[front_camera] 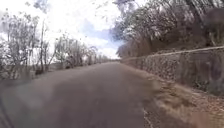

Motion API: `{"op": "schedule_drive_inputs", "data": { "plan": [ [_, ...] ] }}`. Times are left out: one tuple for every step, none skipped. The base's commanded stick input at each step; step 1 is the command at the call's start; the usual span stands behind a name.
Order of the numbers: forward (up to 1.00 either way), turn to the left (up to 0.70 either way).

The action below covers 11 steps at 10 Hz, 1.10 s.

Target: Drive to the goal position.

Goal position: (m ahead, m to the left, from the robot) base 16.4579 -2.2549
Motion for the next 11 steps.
{"op": "schedule_drive_inputs", "data": {
  "plan": [
    [0.7,0.0],
    [0.7,0.0],
    [0.7,0.0],
    [0.7,0.0],
    [0.7,0.0],
    [0.7,0.0],
    [0.7,0.0],
    [0.7,0.0],
    [0.7,0.0],
    [0.7,0.0],
    [0.7,0.0]
  ]
}}
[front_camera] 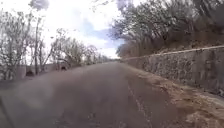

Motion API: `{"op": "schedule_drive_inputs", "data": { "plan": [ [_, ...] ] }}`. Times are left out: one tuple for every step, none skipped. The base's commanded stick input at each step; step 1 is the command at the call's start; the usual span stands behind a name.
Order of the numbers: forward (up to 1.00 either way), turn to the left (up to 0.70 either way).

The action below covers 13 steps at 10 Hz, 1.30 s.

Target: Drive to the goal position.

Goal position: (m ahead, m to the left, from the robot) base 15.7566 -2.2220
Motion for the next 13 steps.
{"op": "schedule_drive_inputs", "data": {
  "plan": [
    [0.7,0.0],
    [0.7,0.0],
    [0.7,0.0],
    [0.7,0.0],
    [0.7,0.0],
    [0.7,0.0],
    [0.7,0.0],
    [0.7,0.0],
    [0.7,0.0],
    [0.7,0.0],
    [0.7,0.0],
    [0.7,0.0],
    [0.7,0.0]
  ]
}}
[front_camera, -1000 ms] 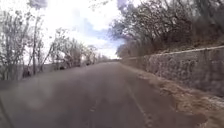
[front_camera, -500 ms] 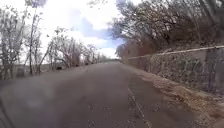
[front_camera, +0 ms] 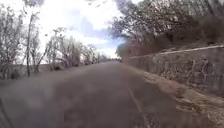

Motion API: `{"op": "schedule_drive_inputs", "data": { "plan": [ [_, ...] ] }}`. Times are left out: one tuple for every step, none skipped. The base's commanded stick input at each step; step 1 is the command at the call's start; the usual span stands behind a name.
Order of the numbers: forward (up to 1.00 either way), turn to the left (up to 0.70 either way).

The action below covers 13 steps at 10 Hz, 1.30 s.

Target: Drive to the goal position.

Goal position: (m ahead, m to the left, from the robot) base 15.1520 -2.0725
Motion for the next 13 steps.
{"op": "schedule_drive_inputs", "data": {
  "plan": [
    [0.7,0.0],
    [0.7,0.0],
    [0.7,0.0],
    [0.7,0.0],
    [0.7,0.0],
    [0.7,0.0],
    [0.7,0.0],
    [0.7,0.0],
    [0.7,0.0],
    [0.7,0.0],
    [0.7,0.0],
    [0.7,0.0],
    [0.7,0.0]
  ]
}}
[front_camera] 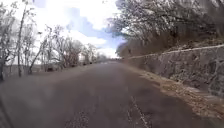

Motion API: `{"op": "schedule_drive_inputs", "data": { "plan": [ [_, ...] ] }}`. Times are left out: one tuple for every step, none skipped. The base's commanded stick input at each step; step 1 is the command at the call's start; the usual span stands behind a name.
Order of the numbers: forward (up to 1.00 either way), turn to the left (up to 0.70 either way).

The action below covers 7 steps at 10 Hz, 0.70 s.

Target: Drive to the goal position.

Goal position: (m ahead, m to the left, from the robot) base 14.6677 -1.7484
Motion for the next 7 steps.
{"op": "schedule_drive_inputs", "data": {
  "plan": [
    [0.7,0.0],
    [0.7,0.0],
    [0.7,0.0],
    [0.7,0.0],
    [0.7,0.0],
    [0.7,0.0],
    [0.7,0.0]
  ]
}}
